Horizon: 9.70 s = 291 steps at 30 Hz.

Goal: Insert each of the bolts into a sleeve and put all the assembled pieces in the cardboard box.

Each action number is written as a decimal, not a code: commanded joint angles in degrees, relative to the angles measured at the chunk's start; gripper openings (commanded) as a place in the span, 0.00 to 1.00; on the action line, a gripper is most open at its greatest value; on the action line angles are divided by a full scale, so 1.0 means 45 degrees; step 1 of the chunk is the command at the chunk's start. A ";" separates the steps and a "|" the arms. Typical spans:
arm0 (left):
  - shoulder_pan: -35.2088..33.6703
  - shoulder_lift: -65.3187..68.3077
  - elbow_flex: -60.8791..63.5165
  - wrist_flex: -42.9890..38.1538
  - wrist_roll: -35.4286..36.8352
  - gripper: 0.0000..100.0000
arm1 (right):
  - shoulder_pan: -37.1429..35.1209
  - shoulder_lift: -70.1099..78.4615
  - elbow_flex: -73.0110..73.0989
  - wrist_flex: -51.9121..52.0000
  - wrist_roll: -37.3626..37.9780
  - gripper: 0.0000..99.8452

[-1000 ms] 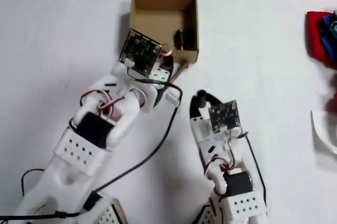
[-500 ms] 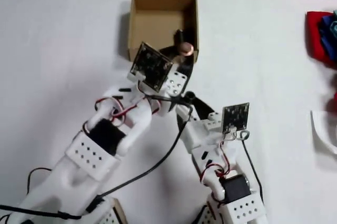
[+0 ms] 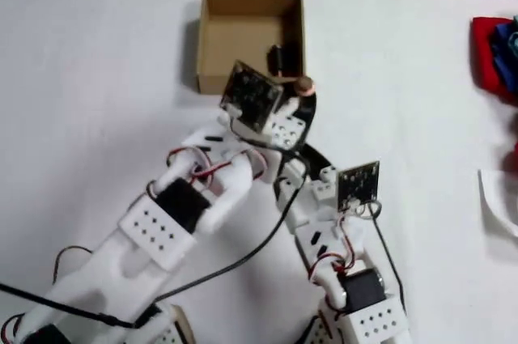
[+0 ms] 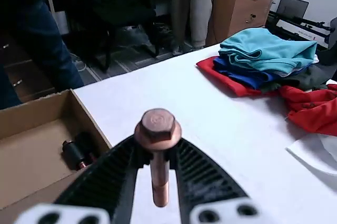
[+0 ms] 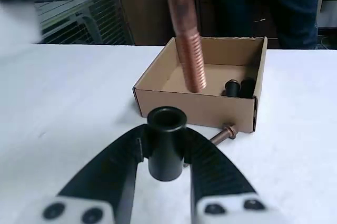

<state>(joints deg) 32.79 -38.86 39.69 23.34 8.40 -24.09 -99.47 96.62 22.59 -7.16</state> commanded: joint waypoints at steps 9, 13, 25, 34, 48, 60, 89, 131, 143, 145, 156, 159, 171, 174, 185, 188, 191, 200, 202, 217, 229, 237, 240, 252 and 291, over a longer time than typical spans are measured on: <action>-0.0059 -0.0020 -0.2081 0.2032 0.0449 0.03 | 0.0557 -0.0205 0.0137 -0.0342 0.1309 0.02; 0.0176 -0.0020 -0.1592 0.2032 0.0449 0.03 | 0.0596 -0.0205 0.0137 -0.0342 0.1309 0.02; 0.0352 -0.0039 -0.0889 0.2032 0.0391 0.03 | 0.0635 -0.0205 0.0137 -0.0342 0.1309 0.02; 0.0274 -0.0020 0.0244 0.1973 0.0371 0.03 | 0.0615 -0.0205 0.0137 -0.0264 0.1309 0.02; -0.0020 -0.0117 -0.1260 0.4161 0.0371 0.12 | 0.0635 -0.0205 0.0137 -0.0244 0.1309 0.02; 0.0000 -0.0117 -0.3526 0.7287 0.0371 0.12 | 0.0635 -0.0186 0.0137 -0.0186 0.1309 0.02; -0.9143 0.0020 0.5558 -0.0352 -0.3145 0.12 | 0.2452 1.8901 -1.9575 0.5910 0.1289 0.02; -0.9065 0.0020 0.7453 -0.2422 -0.3165 0.12 | 0.1670 3.6269 -3.7177 0.6906 0.0371 0.02; -0.9065 0.0000 0.7590 -0.2422 -0.3165 0.12 | 0.1514 3.6894 -3.6708 0.6906 0.0860 0.02; -0.9065 0.0000 0.7609 -0.2442 -0.3165 0.12 | 0.1495 3.7070 -3.6728 0.6886 0.0840 0.02; -0.9065 0.0000 0.7609 -0.2481 -0.3165 0.12 | 0.1241 3.7187 -3.6689 0.6418 0.0821 0.02; -0.9065 0.0000 0.7609 -0.2481 -0.3165 0.12 | 0.1026 3.7206 -3.6591 0.6379 0.0821 0.02; -0.9065 0.0000 0.7629 -0.2442 -0.3165 0.12 | 0.1143 3.7714 -3.6728 0.6339 -0.0332 0.02; -0.9065 0.0000 0.7629 -0.2442 -0.3165 0.12 | 0.1299 3.7714 -3.6728 0.6339 -0.0391 0.06; -0.9065 0.0000 0.7629 -0.2442 -0.3165 0.12 | 0.1280 3.7617 -3.7333 0.6418 -0.0371 0.09; -0.9065 0.0000 0.7629 -0.2442 -0.3165 0.12 | 0.1358 3.7617 -3.8388 0.6554 -0.0352 0.03; -0.9065 0.0000 0.7629 -0.2462 -0.3165 0.12 | 0.1534 3.7617 -3.9873 0.7648 -0.0352 0.03; -0.9143 -0.0020 0.7570 -0.2501 -0.3165 0.12 | 0.1612 3.6777 -4.2608 1.3607 -0.0313 0.02; -0.9241 -0.0098 0.7570 -0.2442 -0.3165 0.12 | 0.1455 3.6308 -4.2647 1.4896 -0.0313 0.02; -1.2562 -0.0117 0.6711 -0.2188 -0.2208 0.12 | -0.2569 3.2225 -3.8720 1.7534 0.1133 0.02; -1.2679 -0.0078 0.6730 -0.2149 -0.1563 0.12 | -0.3214 3.3553 -3.4559 1.5502 -0.3126 0.21; -1.2679 -0.0039 0.6730 -0.2149 -0.1582 0.12 | -0.3643 3.4706 -3.4559 1.3998 -0.3126 0.16; -1.2679 -0.0039 0.6750 -0.2149 -0.1582 0.12 | -0.3741 3.4979 -3.4559 1.3607 -0.3126 0.16; -1.2679 -0.0039 0.6750 -0.2149 -0.1582 0.12 | -0.3389 3.5839 -3.4559 1.3744 -0.3126 0.14; -1.0315 0.0020 0.6164 -0.0684 -0.2774 0.12 | -0.0166 3.3397 -3.8720 1.7534 0.0840 0.02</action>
<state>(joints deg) -17.14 -38.77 71.34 17.89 -2.24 -29.80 60.70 -71.91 99.96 -5.32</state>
